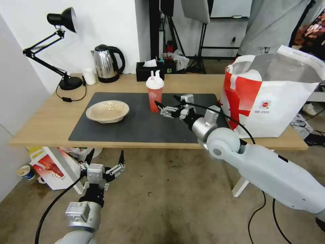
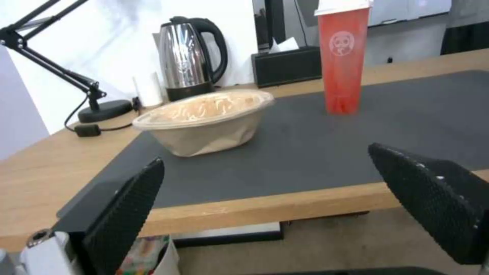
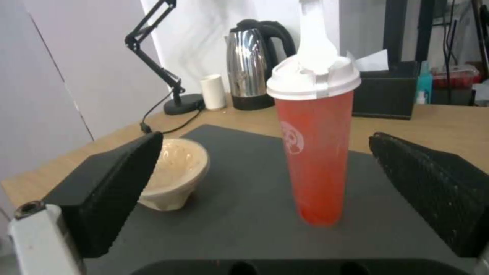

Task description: Pick up the trash from the table and place it into the takeout bag.

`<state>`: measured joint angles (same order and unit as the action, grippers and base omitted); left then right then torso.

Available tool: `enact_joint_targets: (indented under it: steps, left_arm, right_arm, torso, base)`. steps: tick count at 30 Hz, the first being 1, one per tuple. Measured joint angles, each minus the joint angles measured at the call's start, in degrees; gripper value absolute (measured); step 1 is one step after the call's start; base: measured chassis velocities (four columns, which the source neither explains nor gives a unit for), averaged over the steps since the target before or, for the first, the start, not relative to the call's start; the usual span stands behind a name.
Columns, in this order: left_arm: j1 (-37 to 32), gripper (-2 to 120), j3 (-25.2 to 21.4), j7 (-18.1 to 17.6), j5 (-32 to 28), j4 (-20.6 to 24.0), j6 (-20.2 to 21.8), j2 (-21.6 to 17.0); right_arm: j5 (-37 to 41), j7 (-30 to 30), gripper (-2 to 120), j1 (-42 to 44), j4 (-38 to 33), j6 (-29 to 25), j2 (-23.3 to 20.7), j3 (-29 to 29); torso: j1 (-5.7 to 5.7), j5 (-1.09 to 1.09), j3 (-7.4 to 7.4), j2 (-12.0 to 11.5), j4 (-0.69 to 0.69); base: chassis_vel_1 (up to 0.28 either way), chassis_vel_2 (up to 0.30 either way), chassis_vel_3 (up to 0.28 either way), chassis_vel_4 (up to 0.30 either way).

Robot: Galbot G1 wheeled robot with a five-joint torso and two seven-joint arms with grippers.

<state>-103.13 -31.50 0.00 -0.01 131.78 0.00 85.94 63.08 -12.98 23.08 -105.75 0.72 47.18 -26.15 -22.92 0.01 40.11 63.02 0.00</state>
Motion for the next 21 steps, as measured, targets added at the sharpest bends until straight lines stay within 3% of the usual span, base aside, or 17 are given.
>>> enact_joint_targets:
  steps: [21]
  left_arm:
    - [0.0,100,0.0,0.0,0.0,0.0,0.0,0.0]
  right_arm:
    - [-0.5,1.0,100,-5.5,8.2,0.7,3.4,-3.8]
  torso:
    - [0.0,-0.01,0.0,0.0,0.0]
  base:
    - [0.0,0.0,0.0,0.0]
